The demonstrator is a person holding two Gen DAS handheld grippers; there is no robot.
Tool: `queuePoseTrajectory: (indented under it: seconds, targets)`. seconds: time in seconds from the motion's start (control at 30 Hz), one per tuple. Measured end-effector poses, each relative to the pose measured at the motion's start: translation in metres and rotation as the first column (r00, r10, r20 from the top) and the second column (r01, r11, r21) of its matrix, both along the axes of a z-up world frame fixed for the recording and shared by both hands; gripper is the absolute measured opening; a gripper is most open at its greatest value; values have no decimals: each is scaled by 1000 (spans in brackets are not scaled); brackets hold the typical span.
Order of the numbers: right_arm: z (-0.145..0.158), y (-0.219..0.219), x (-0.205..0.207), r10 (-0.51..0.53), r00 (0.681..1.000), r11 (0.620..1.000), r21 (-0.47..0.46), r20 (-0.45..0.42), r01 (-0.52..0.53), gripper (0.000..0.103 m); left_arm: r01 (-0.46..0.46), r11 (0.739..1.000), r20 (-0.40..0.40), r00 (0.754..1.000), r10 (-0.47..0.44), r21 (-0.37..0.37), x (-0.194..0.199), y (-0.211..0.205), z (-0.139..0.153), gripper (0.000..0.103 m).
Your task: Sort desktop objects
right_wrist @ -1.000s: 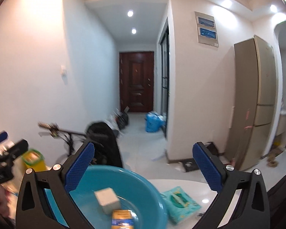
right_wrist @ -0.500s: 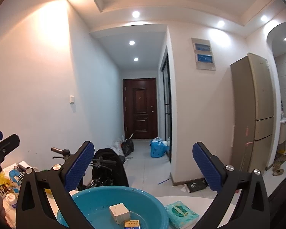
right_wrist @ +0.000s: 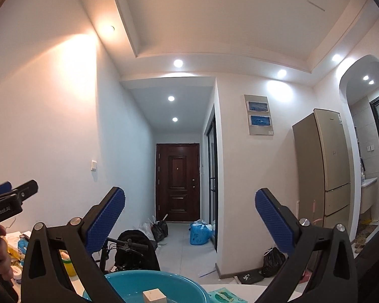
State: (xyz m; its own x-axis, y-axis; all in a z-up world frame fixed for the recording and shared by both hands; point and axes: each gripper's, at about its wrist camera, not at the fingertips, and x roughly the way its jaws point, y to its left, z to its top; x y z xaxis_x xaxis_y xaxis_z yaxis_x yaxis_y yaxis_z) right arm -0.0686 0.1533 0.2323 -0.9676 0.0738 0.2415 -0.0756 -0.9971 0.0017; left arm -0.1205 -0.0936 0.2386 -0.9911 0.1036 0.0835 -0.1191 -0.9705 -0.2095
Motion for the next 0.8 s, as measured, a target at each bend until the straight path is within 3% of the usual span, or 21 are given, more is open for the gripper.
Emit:
queuePoseTrajectory:
  seconds: [0.07,0.3,0.43,0.53,0.63,0.8]
  targets:
    - [1,1,1,11,1000,1000,-3,2,-11,103,56,998,3,998,-56,-25,0,3,0,103]
    - [0,10,5,60,998,997,-52,-4,-61,103,23,1000,-32,999,-24,-18,10,4,-1,103]
    - [-1,13,3,116,993,989,-89,-4,-116,103,56,998,-97,994,-54,20,29,-3,1,103]
    - [-2,11,1,123,992,990,-67,-1,-123,103,16,1000,-135,991,-13,15,38,-2,0,103]
    - [-3,11,1,108,994,992,-64,-7,-109,103,-16,1000,-141,990,15,-6,42,2,0,103]
    - [-4,14,4,151,988,984,-99,22,-148,103,29,999,-122,992,-34,-39,43,10,-2,103]
